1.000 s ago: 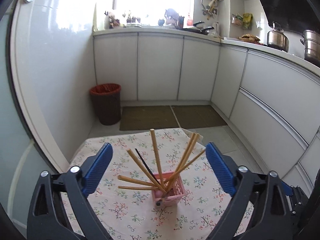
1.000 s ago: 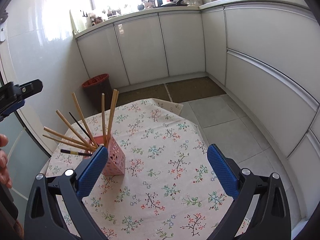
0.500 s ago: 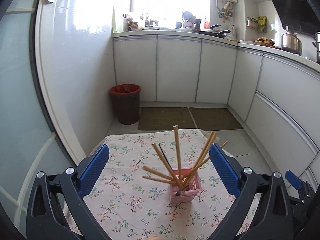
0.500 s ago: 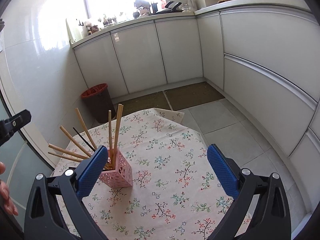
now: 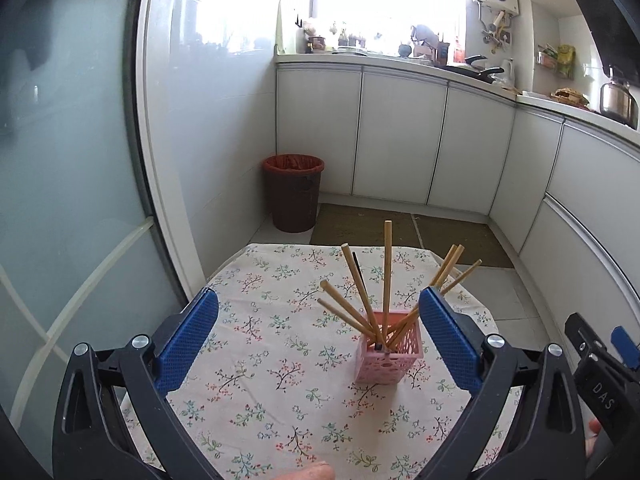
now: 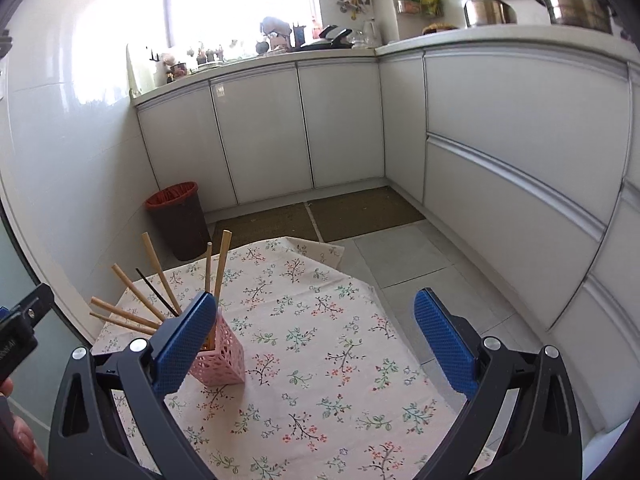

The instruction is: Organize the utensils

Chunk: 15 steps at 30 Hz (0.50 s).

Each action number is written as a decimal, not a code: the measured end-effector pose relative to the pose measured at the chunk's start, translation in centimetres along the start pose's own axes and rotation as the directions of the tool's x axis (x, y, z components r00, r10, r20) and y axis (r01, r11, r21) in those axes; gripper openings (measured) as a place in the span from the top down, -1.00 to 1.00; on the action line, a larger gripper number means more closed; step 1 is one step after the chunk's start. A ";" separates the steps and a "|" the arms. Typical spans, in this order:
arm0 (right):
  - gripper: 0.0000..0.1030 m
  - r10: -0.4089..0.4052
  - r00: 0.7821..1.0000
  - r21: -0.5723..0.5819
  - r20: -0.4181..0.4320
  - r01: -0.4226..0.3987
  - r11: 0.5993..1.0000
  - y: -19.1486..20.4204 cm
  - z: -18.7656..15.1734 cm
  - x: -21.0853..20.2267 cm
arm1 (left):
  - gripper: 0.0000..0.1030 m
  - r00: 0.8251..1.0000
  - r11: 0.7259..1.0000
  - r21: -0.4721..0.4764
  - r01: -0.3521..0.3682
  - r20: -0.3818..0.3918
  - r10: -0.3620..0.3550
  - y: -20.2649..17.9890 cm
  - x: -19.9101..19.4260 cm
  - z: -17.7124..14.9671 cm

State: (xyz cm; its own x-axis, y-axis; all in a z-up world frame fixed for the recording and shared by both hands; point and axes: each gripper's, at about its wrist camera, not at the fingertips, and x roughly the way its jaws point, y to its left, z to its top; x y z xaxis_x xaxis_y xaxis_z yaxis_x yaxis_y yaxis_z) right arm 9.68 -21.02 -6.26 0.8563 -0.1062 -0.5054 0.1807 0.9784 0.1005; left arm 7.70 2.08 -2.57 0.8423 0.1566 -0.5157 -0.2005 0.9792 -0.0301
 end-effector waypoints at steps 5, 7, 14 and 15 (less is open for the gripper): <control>-0.87 -0.045 0.998 -0.002 0.031 0.045 0.999 0.3 0.5 -3.1 | -0.86 0.999 0.999 0.018 -0.033 0.021 0.032 -0.7 -2.9 -0.6; -0.88 -0.053 0.998 -0.019 0.030 0.054 0.998 0.5 0.6 -4.1 | -0.86 0.999 1.000 0.011 -0.023 0.026 0.022 -0.5 -4.0 -0.8; -0.87 -0.058 0.998 -0.004 0.016 0.058 0.998 0.2 0.5 -7.1 | -0.86 0.999 1.000 -0.017 -0.006 0.033 0.007 0.7 -6.8 -0.9; -0.87 -0.058 0.998 0.000 0.013 0.058 0.998 0.2 0.5 -7.3 | -0.86 0.999 1.000 -0.018 -0.004 0.035 0.004 0.8 -7.3 -0.8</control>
State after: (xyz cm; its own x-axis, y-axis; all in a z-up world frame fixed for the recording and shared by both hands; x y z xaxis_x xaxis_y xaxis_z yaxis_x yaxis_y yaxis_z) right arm 3.68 -20.15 -2.12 0.8507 -0.1648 -0.4992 0.2297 0.9707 0.0711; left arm 0.99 1.58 0.46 0.8587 0.1653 -0.4852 -0.2123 0.9762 -0.0432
